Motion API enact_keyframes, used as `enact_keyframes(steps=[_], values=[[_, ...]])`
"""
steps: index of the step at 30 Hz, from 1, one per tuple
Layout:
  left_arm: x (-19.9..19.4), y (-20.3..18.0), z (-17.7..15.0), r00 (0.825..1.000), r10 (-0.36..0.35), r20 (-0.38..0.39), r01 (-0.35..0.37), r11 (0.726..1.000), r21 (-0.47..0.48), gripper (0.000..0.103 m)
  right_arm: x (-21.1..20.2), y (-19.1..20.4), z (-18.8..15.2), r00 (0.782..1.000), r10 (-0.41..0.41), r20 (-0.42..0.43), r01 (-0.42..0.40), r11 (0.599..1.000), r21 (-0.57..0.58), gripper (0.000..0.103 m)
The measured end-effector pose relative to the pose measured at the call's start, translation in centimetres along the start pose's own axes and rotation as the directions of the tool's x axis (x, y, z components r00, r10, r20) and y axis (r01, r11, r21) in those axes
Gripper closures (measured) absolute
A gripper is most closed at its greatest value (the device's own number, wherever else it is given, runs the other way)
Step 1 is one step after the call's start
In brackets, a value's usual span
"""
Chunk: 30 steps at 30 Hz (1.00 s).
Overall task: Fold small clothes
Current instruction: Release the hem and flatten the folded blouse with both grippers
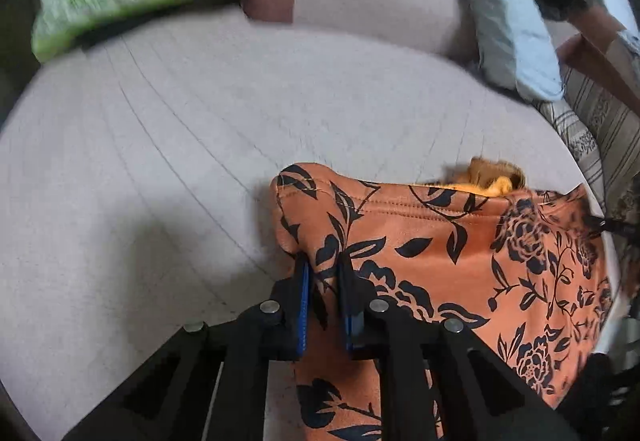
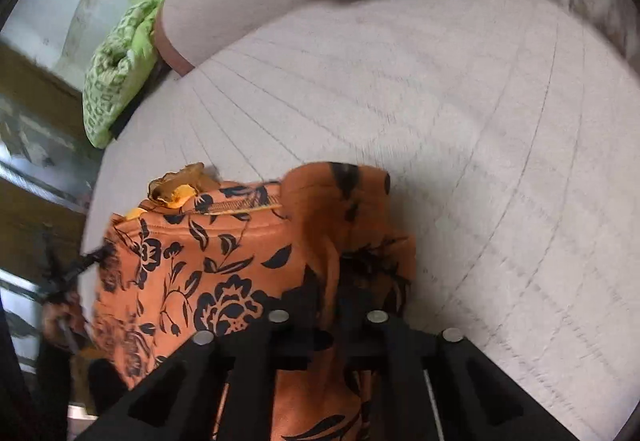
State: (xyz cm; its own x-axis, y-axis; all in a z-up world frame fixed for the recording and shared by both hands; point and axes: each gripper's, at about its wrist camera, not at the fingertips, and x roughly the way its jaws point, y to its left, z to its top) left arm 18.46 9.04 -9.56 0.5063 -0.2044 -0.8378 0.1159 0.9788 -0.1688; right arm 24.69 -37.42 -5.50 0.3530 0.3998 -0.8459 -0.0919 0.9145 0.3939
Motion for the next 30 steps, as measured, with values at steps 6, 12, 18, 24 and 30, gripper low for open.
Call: enact_keyframes(steps=[6,12,18,24,30], values=[[1.7,1.4,-0.7,0.998,0.028,-0.050,-0.033,0.994,-0.100,0.068,1.6,-2.2,-0.6,1.000,-0.012,0.017,0.010,0.995,0.098,0.091],[-3.3,2.0,-0.8,0.996,0.079,0.031,-0.075,0.993,-0.095,0.053,-5.8,-2.2,-2.2,0.977,-0.060,0.204,0.028,0.987,0.156,0.036],[-6.7,-3.3,-4.2,0.991,-0.104,0.083,0.103,0.995,0.016,0.053,-8.2,-2.5,-6.7,0.986,-0.012,0.168,-0.016,0.986,0.166,0.036],[-3.5,-6.6,-8.1,0.994,-0.108,-0.023,0.109,0.992,0.070,0.053,-6.1,-5.3,-12.0,0.979,0.186,0.084,-0.202,0.933,0.299,0.036],[-2.5,-7.5,-8.9,1.000,-0.011,-0.024,0.014,0.989,0.150,0.053,-5.7,-6.4,-16.5,0.965,0.225,0.133,-0.260,0.888,0.380,0.054]])
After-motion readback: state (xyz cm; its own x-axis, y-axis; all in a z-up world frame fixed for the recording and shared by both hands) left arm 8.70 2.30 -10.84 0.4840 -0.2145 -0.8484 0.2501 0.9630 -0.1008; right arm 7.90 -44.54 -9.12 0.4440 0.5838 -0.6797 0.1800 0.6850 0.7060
